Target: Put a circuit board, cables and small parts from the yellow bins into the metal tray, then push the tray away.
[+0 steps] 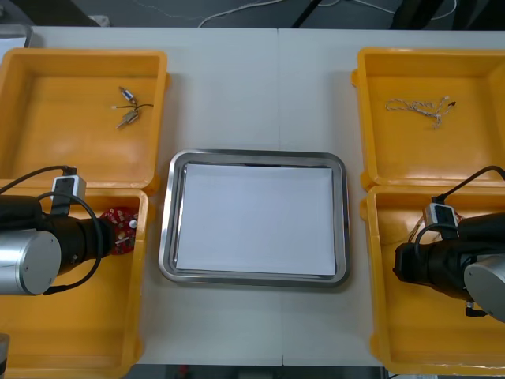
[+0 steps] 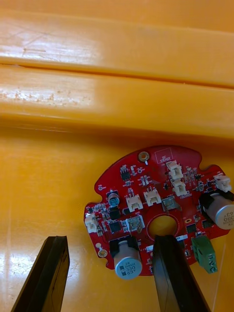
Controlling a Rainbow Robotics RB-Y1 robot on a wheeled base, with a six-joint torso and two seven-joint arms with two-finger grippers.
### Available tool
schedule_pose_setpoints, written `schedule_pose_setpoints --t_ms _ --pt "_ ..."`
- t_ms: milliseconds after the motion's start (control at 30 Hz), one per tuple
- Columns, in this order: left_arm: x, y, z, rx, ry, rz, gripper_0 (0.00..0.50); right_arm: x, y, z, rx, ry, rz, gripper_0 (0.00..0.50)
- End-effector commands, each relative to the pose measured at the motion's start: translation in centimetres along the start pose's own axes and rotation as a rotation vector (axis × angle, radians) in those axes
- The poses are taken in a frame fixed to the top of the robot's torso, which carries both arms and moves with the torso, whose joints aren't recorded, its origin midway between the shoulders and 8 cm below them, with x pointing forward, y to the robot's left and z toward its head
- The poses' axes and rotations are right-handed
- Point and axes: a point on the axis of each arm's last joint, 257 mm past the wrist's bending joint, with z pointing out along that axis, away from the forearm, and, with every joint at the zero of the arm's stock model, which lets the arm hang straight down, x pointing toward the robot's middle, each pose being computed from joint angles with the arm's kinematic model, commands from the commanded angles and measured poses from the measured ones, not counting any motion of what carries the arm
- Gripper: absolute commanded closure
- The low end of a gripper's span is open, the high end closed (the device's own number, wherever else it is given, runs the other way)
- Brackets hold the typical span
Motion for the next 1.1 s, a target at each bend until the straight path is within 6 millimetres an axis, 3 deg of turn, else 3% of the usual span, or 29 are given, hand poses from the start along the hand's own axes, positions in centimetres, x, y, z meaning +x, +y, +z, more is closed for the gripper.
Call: schedule_pose_setpoints --t_ms 33,433,933,1100 --pt "1.0 -1.1 0.2 0.015 0.007 0.09 0.0 -2.0 0.4 -2.2 -0.007 -0.042 -0.057 0.5" --pt "1.8 -1.5 0.5 0.021 0.015 0.088 0.0 -2.1 -0.5 -3.4 -0.004 -0.026 -0.083 0.5" --pt "2.5 -0.8 0.6 0.009 0.009 0.112 0.0 0.0 -1.9 -5.1 -0.003 0.002 -0.106 0.5" --pt "2.5 -0.7 0.7 0.008 0.009 0.114 0.174 0.8 -2.7 -5.5 0.001 0.009 -0.103 0.5"
